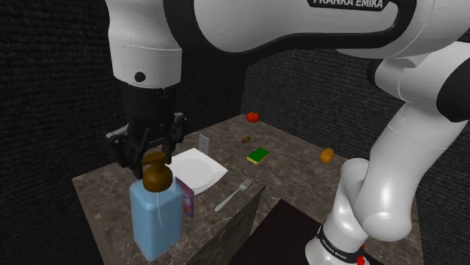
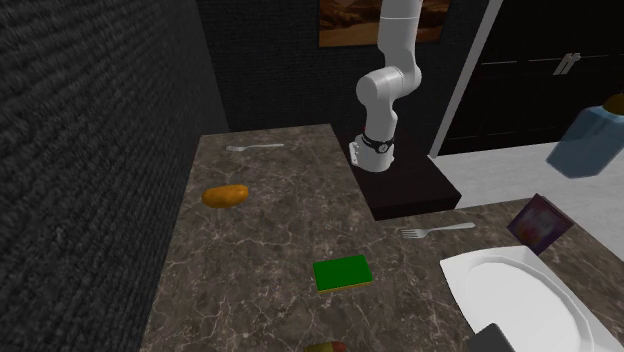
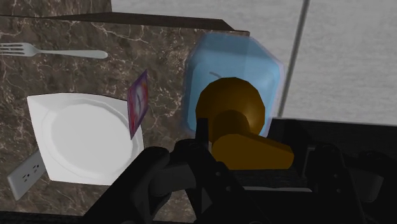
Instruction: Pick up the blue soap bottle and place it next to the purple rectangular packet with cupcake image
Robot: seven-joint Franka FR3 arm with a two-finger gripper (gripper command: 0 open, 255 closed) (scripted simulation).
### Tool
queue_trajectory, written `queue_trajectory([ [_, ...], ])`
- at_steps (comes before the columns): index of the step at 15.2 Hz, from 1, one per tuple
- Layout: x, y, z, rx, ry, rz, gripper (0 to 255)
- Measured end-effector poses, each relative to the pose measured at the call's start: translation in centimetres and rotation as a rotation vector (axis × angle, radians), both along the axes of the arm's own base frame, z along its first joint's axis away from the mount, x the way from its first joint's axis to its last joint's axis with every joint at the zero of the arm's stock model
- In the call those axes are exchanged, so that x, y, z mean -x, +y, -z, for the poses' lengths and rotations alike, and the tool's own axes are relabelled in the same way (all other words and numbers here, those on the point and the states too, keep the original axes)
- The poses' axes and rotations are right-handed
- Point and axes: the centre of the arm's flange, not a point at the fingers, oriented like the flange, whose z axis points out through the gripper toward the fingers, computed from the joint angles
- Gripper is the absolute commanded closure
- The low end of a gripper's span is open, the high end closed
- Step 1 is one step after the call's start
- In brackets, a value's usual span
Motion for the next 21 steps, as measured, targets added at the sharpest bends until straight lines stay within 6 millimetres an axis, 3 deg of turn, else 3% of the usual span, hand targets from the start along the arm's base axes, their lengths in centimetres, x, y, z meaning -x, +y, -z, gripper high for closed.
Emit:
queue_trajectory([
  [21,0.0,-0.1,11.0,0.000,0.000,0.000,255],
])
